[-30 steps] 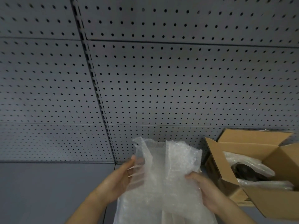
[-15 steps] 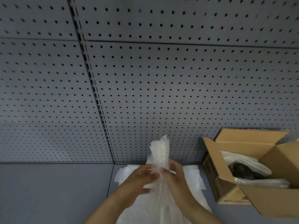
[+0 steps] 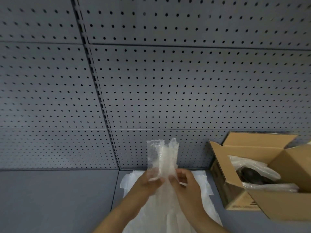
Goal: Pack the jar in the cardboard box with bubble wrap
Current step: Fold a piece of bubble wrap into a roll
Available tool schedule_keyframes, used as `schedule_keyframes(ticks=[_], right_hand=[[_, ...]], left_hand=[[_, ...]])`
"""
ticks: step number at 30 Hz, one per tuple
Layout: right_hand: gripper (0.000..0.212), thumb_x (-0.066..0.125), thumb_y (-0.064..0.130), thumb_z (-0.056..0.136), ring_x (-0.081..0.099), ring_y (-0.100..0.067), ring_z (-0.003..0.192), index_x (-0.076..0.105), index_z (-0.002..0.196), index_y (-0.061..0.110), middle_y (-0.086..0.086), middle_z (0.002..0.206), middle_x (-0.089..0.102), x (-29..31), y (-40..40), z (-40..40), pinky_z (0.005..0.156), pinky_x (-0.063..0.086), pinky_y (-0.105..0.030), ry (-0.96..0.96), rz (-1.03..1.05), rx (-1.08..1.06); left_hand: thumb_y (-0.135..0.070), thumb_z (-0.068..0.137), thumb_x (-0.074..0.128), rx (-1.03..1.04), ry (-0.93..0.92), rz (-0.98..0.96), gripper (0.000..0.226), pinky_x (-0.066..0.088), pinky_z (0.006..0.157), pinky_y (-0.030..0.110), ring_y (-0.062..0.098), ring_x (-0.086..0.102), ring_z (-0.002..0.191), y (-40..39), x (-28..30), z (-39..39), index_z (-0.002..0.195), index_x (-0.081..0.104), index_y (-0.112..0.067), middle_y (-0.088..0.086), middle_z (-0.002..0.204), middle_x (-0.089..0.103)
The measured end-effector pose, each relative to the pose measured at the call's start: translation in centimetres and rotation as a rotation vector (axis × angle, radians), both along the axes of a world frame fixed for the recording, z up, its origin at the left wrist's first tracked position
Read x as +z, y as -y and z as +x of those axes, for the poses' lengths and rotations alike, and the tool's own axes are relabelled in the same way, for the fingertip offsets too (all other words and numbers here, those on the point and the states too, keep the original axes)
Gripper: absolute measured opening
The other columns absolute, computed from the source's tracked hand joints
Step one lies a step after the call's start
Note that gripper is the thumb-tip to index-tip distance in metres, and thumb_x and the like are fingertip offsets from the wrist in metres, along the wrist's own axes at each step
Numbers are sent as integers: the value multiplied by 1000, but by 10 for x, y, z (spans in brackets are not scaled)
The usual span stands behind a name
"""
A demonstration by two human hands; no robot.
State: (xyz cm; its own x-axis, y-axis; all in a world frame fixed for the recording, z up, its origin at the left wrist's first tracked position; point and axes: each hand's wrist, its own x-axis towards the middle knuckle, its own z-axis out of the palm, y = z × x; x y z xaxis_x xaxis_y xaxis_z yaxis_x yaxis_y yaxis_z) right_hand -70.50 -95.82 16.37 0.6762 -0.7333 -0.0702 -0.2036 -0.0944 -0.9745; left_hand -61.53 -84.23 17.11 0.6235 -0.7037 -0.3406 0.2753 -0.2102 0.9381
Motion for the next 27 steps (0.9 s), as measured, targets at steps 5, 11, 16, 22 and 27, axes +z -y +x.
schedule_keyframes(ticks=[5,11,16,22,27], right_hand=[[8,65,26,87,59,1,86,59,89,29,8,95,64,2,2,-10,67,46,-3,66,-5,-77],[11,69,22,85,58,0,96,67,95,28,4,109,54,2,-14,-13,75,52,-14,79,-105,212],[40,50,3,95,49,8,107,62,102,41,10,115,48,-6,-14,-6,86,41,-4,13,-207,318],[45,61,11,83,41,3,122,58,107,49,21,126,46,-18,1,-11,103,37,-19,-17,-330,299],[67,79,43,70,50,-1,119,41,125,48,17,136,42,-6,25,-20,91,48,-24,28,77,284]], left_hand=[[-34,93,56,219,153,171,27,53,92,48,24,67,98,0,-20,15,116,61,-20,6,105,71],[-74,66,59,215,316,141,65,52,92,43,21,65,97,2,-29,15,106,63,-23,5,106,67],[-81,79,38,11,4,25,77,33,115,42,11,49,130,-2,-13,2,136,49,-30,-7,137,56],[-24,73,63,133,-118,-48,56,50,98,51,31,66,108,-4,-11,8,128,55,-15,13,116,69],[-15,94,50,234,-300,67,31,53,89,46,41,62,107,-8,-8,20,119,61,0,27,117,65]])
